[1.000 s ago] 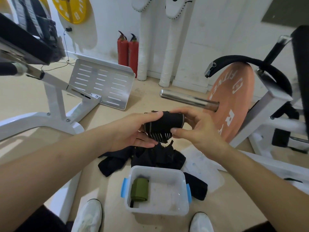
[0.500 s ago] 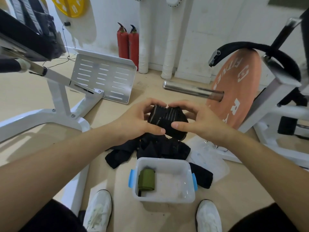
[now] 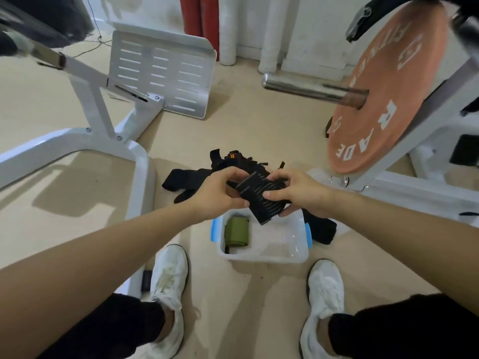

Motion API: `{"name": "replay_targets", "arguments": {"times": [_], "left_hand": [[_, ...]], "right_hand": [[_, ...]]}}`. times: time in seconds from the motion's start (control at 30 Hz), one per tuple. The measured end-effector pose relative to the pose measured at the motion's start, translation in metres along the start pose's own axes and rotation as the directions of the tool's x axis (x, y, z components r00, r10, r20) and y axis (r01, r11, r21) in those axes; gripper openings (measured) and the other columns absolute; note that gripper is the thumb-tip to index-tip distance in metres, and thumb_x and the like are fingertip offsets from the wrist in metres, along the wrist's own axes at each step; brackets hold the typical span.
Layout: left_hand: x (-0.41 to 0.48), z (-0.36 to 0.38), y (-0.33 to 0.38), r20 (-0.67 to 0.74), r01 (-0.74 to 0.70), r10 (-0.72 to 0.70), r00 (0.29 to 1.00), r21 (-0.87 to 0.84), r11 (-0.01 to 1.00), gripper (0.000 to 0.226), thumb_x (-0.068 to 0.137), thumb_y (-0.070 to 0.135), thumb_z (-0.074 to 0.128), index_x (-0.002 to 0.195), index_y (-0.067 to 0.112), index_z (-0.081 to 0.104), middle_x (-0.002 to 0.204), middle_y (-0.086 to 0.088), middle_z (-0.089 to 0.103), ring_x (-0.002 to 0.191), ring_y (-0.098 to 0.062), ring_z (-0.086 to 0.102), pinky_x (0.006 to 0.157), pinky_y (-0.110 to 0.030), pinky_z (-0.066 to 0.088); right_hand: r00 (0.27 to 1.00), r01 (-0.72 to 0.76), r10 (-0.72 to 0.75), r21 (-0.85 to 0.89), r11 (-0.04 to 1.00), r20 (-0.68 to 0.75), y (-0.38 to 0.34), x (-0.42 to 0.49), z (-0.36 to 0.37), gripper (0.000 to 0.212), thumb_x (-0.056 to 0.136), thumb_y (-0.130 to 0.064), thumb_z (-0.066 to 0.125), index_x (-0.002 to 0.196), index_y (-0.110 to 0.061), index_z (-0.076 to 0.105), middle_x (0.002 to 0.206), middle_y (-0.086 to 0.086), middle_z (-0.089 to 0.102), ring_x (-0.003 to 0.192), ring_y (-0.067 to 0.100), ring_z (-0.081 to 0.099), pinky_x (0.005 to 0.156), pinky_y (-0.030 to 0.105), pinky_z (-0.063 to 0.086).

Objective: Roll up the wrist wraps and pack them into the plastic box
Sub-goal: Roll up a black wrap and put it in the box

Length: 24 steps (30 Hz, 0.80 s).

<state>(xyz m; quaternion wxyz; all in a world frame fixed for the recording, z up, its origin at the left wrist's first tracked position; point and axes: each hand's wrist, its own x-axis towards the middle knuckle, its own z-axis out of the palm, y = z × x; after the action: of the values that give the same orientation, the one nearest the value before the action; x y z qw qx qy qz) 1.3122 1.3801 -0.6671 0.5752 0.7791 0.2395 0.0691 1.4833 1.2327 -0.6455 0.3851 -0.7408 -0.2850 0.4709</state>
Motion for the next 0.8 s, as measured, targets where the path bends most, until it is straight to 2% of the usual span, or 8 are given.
{"name": "replay_targets", "arguments": {"times": [0.07,0.13,0.3,0.47,0.6,0.67,0.7,0.8], "left_hand": [[0.007,0.009,-0.032,-0.052,0.048,-0.044,0.998,0.088,0.995,0.047,0.082,0.006,0.083,0.122,0.021,0.063,0.118,0.004,0.068,0.092,-0.014,0.071,0.084,-0.030,0.061],[0.013,0.016,-0.072,-0.131,0.140,-0.116,0.985,0.196,0.970,0.044,0.087,0.016,0.080,0.125,0.024,0.060,0.122,0.005,0.066,0.099,-0.014,0.066,0.084,-0.028,0.056],[0.015,0.036,-0.158,-0.252,0.244,-0.150,0.956,0.399,0.884,0.046,0.091,0.030,0.075,0.134,0.026,0.057,0.136,0.006,0.057,0.119,-0.017,0.057,0.092,-0.030,0.047],[0.012,0.056,-0.202,-0.141,0.222,-0.173,0.975,0.533,0.817,0.072,0.093,0.029,0.072,0.156,0.022,0.037,0.158,-0.002,0.039,0.141,-0.025,0.040,0.108,-0.037,0.041],[0.001,0.067,-0.229,-0.102,0.195,-0.167,0.981,0.421,0.886,0.076,0.098,0.021,0.067,0.162,0.018,0.027,0.163,-0.005,0.038,0.136,-0.029,0.052,0.110,-0.040,0.045],[0.000,0.068,-0.237,-0.112,0.168,-0.135,0.985,0.379,0.910,0.076,0.097,0.019,0.069,0.161,0.020,0.028,0.165,-0.002,0.035,0.138,-0.028,0.052,0.110,-0.043,0.048],[0.000,0.068,-0.241,-0.108,0.158,-0.126,0.986,0.371,0.915,0.077,0.097,0.020,0.069,0.161,0.021,0.028,0.165,0.000,0.035,0.137,-0.027,0.053,0.108,-0.043,0.050],[-0.003,0.064,-0.247,-0.127,0.159,-0.119,0.985,0.380,0.911,0.075,0.095,0.028,0.071,0.160,0.028,0.033,0.160,0.006,0.042,0.119,-0.017,0.062,0.095,-0.037,0.057]], "right_hand": [[0.995,-0.095,0.096,0.071,0.993,-0.015,0.025,0.018,0.006,0.037,0.089,-0.011,0.075,0.123,-0.014,0.060,0.117,0.011,0.064,0.101,0.027,0.070,0.067,0.037,0.062],[0.979,-0.191,0.198,0.115,0.975,-0.057,0.063,0.040,0.015,0.038,0.090,-0.011,0.075,0.124,-0.016,0.058,0.116,0.009,0.064,0.099,0.025,0.070,0.066,0.036,0.062],[0.885,-0.378,0.432,0.274,0.884,-0.173,0.166,0.092,0.044,0.039,0.092,-0.007,0.071,0.126,-0.011,0.053,0.115,0.013,0.066,0.100,0.028,0.069,0.072,0.044,0.063],[0.800,-0.418,0.538,0.396,0.818,-0.267,0.224,0.141,0.072,0.034,0.095,-0.004,0.066,0.126,-0.007,0.053,0.115,0.015,0.064,0.098,0.032,0.067,0.081,0.049,0.061],[0.800,-0.385,0.529,0.436,0.813,-0.281,0.252,0.168,0.086,0.028,0.094,-0.002,0.067,0.118,-0.012,0.057,0.122,0.015,0.063,0.105,0.035,0.067,0.071,0.043,0.061],[0.810,-0.390,0.498,0.350,0.851,-0.308,0.264,0.173,0.084,0.027,0.091,-0.010,0.074,0.114,-0.013,0.062,0.123,0.013,0.066,0.102,0.032,0.069,0.065,0.038,0.061],[0.826,-0.392,0.452,0.232,0.890,-0.337,0.268,0.174,0.081,0.029,0.089,-0.017,0.077,0.115,-0.013,0.065,0.121,0.011,0.069,0.097,0.028,0.069,0.066,0.038,0.061],[0.896,-0.388,0.328,-0.166,0.907,-0.300,0.268,0.171,0.071,0.038,0.089,-0.038,0.075,0.118,-0.014,0.070,0.111,0.004,0.073,0.087,0.020,0.067,0.081,0.038,0.058]]}}
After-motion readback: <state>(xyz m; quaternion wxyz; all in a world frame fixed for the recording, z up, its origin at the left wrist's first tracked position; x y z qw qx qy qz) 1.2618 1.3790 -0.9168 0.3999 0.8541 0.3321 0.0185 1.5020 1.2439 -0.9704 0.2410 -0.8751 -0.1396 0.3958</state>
